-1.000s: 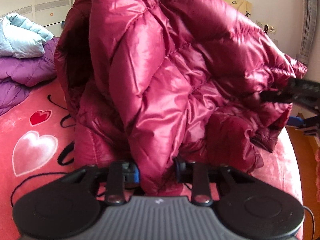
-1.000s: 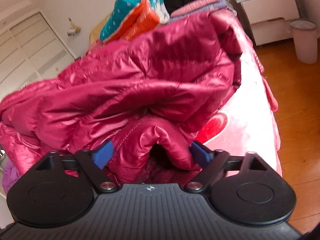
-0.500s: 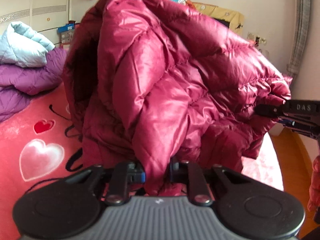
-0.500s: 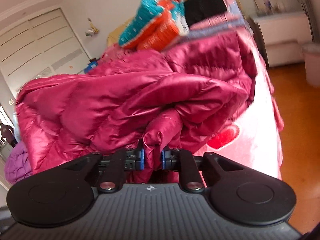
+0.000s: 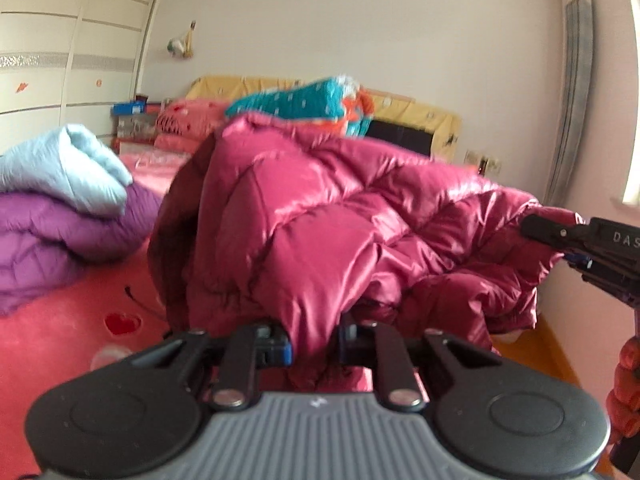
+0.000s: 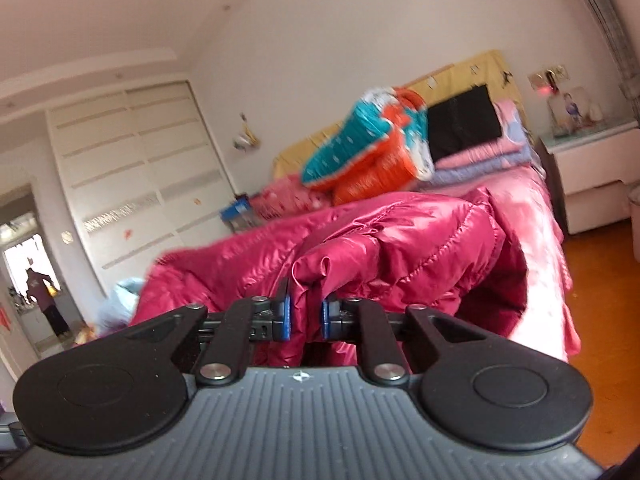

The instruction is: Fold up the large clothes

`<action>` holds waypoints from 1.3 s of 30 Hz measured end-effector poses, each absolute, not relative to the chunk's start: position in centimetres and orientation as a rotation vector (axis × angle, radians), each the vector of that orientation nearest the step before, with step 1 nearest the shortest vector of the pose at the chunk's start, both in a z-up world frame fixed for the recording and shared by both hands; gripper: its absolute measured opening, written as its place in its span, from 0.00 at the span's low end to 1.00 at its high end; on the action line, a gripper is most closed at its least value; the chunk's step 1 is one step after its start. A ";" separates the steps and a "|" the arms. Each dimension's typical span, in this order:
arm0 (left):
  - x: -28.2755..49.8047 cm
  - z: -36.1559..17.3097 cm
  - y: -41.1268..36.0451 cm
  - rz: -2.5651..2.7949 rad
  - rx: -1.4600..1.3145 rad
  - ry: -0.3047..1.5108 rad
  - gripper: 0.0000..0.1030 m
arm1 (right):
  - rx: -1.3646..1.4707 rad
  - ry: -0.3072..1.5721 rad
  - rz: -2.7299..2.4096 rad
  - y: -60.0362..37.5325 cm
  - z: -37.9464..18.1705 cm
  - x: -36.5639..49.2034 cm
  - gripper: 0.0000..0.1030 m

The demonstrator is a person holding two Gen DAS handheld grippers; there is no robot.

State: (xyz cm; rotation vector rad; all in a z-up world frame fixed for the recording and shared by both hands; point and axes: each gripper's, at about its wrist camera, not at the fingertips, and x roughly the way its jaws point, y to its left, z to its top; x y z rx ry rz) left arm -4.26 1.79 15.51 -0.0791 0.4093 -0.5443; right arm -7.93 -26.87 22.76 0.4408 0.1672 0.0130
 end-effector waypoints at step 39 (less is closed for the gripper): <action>-5.8 34.4 9.2 -0.523 -0.193 -0.029 0.17 | 0.410 -0.250 0.235 -25.5 41.8 -4.5 0.17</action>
